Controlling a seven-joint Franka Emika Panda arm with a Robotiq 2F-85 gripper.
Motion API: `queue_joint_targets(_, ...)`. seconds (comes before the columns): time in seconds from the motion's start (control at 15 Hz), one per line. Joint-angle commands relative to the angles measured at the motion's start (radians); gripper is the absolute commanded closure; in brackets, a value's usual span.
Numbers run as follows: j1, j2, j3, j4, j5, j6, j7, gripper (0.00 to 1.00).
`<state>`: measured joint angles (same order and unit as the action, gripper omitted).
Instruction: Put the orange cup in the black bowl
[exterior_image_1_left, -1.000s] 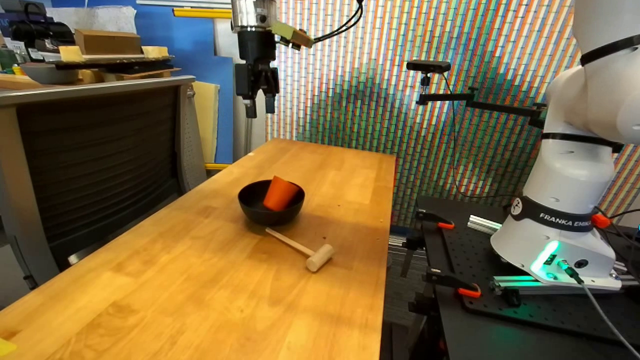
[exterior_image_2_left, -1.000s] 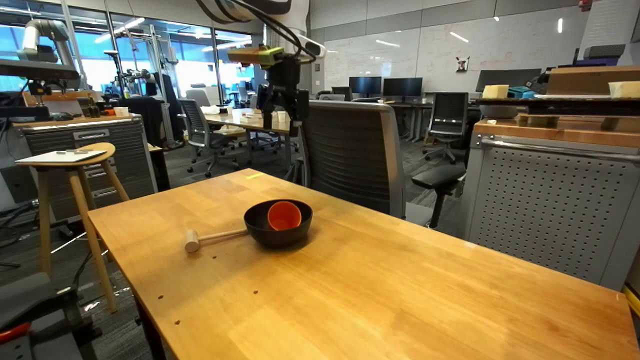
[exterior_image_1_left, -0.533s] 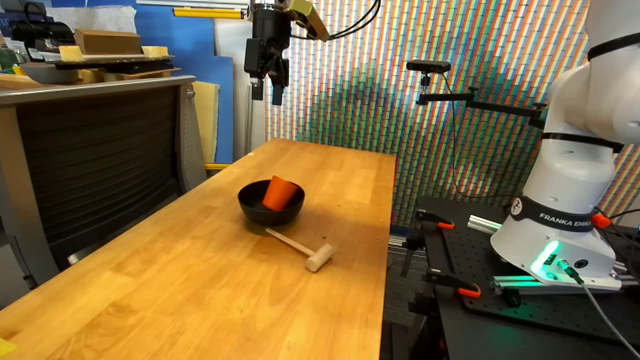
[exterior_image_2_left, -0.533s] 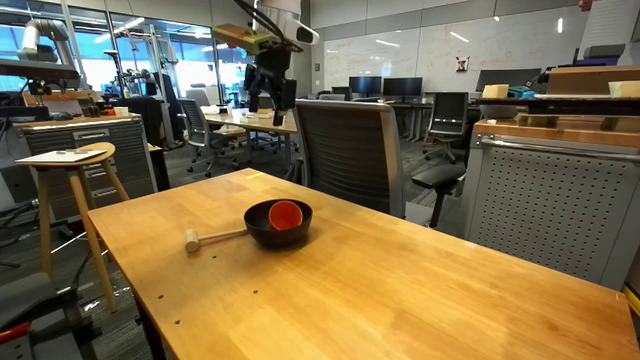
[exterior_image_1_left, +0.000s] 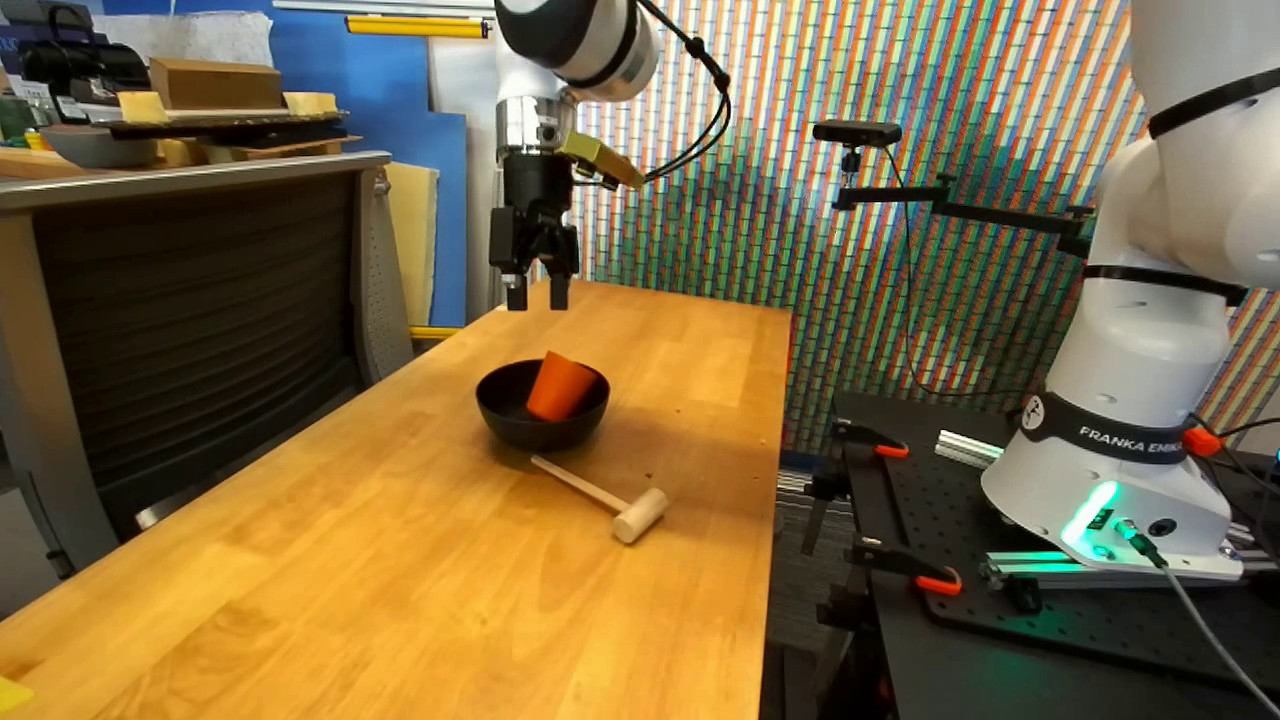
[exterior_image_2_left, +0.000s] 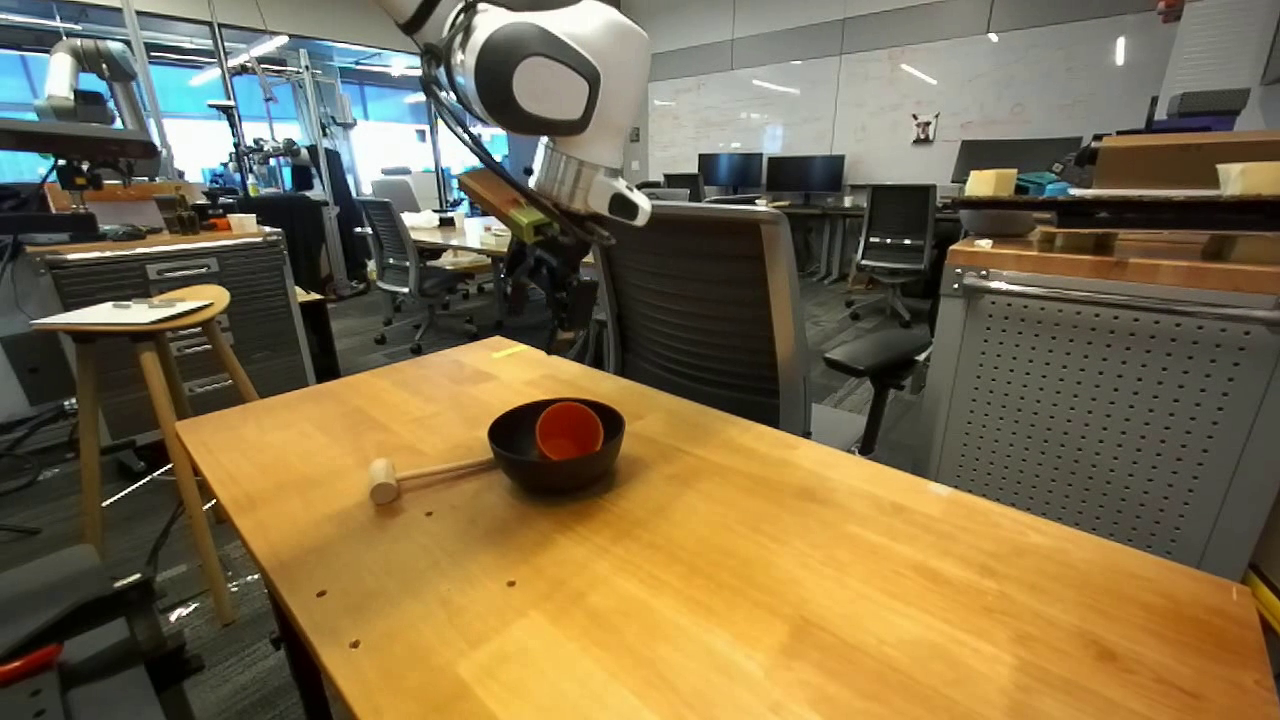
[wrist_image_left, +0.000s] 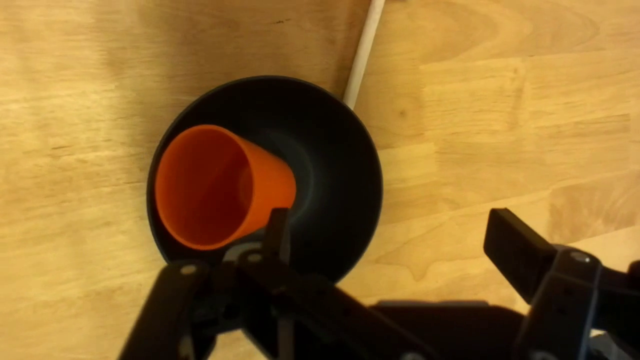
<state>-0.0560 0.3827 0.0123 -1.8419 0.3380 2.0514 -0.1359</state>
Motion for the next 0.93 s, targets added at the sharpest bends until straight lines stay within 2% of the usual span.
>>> queue_joint_targets(0.0, -0.010, 0.085, -0.005, 0.042, -0.018, 0.012, 0.030, 0.00)
queue_joint_targets(0.47, -0.021, 0.170, 0.003, 0.073, -0.014, 0.008, 0.034, 0.00)
queue_joint_targets(0.87, -0.006, 0.187, 0.032, 0.097, -0.013, 0.005, 0.028, 0.00)
